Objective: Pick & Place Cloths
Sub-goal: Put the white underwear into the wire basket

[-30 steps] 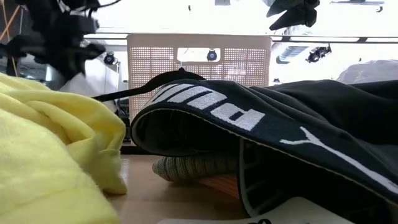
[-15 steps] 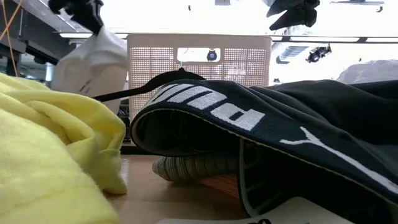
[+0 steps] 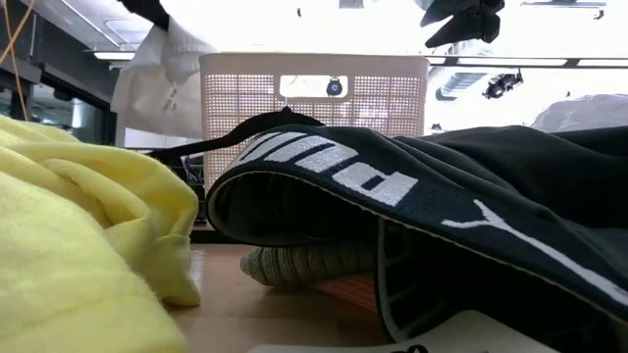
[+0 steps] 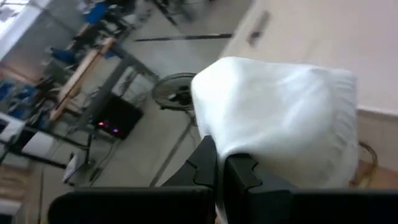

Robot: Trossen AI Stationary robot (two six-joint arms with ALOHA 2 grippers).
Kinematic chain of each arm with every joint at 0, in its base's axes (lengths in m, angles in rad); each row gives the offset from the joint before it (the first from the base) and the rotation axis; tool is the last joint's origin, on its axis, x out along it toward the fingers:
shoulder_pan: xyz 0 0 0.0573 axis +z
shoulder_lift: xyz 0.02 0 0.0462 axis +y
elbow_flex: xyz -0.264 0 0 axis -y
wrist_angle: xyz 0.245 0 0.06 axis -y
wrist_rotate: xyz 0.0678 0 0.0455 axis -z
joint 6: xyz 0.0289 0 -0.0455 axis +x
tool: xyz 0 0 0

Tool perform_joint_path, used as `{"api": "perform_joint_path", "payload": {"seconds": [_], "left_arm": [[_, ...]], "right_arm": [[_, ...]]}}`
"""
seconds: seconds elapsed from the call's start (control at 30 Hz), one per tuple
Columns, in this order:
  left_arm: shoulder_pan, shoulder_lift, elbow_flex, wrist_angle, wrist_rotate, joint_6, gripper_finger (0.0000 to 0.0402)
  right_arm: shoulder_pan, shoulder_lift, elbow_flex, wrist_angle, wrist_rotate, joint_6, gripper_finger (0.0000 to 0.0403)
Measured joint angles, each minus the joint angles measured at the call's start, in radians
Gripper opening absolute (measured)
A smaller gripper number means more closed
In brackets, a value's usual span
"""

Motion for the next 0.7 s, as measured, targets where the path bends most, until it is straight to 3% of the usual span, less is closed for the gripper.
{"api": "perform_joint_path", "payload": {"seconds": [0.13, 0.27, 0.57, 0.7], "left_arm": [[0.000, -0.004, 0.000, 0.070, -0.033, -0.063, 0.0000], [0.000, -0.021, 0.013, 0.127, 0.042, -0.059, 0.0000], [0.001, -0.068, 0.115, 0.138, 0.054, -0.057, 0.0000], [0.001, -0.088, 0.161, 0.136, 0.126, -0.076, 0.0000]], "right_arm": [[0.000, 0.000, 0.000, 0.000, 0.000, 0.000, 0.0271], [0.000, 0.000, 0.000, 0.000, 0.000, 0.000, 0.0271], [0.000, 0.000, 0.000, 0.001, 0.000, 0.000, 0.0271], [0.000, 0.000, 0.000, 0.002, 0.000, 0.000, 0.0271]]}}
